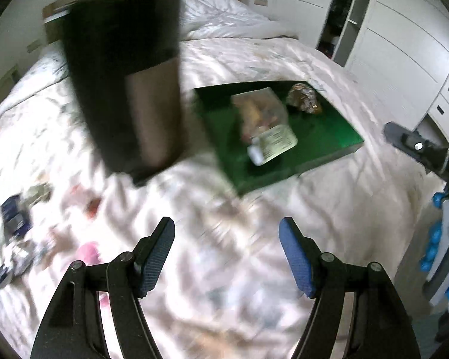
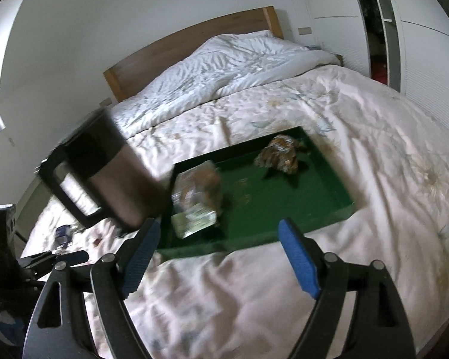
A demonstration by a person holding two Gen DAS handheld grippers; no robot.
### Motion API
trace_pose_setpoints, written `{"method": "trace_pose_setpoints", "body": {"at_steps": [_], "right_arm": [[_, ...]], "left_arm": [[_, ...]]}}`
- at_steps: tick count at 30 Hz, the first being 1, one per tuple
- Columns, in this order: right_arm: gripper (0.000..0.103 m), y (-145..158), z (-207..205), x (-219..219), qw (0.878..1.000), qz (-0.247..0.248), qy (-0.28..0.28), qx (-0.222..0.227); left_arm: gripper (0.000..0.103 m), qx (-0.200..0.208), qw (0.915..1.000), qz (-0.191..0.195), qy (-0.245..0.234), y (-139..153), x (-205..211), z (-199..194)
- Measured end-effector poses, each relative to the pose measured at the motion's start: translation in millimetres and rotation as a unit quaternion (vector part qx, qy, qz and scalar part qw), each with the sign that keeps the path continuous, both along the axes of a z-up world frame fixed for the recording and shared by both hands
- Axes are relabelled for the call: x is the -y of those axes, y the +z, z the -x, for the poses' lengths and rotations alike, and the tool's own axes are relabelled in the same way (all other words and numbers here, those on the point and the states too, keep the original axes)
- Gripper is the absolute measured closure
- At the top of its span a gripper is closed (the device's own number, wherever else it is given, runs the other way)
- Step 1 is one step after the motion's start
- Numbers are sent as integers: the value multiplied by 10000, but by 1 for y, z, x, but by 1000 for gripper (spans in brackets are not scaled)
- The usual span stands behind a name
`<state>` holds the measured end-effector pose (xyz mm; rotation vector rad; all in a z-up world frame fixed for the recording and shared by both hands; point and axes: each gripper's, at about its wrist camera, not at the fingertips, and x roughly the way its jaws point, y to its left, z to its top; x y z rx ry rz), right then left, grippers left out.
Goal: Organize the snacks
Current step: 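Open both tools to drop the bags into the tray and withdraw, then grasp the blue-white biscuit bag with the left tool while the right tool grasps the pink bunny pack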
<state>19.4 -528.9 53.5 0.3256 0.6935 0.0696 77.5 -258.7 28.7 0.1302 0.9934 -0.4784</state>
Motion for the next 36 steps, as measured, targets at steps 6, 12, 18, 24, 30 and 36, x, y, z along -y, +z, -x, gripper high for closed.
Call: {"method": "trace_pose_setpoints", "body": {"at_steps": [6,12,18,24,30,36], "right_arm": [[0,9,26,-45,9995,6,311,2],[0,8,46,-86,9983,-18,581,-47],[0,-1,53,-134,9946,97,1020,-186],[0,-16,52,-187,9868,319,1536,-407],[0,-27,47,-224,9791,477,1902,-537],[0,-39,38,-240,9755,495,2028,-702]], "left_arm": [[36,155,9989,-91,422,2,-84,29],[36,239,9948,-200,972,-6,-170,56],[36,145,9870,-186,1592,-21,-252,73],[36,206,9812,-346,1889,-30,-301,80],[36,321,9806,-455,1878,-27,-321,68],[36,347,9840,-656,1617,-28,-323,37]]}}
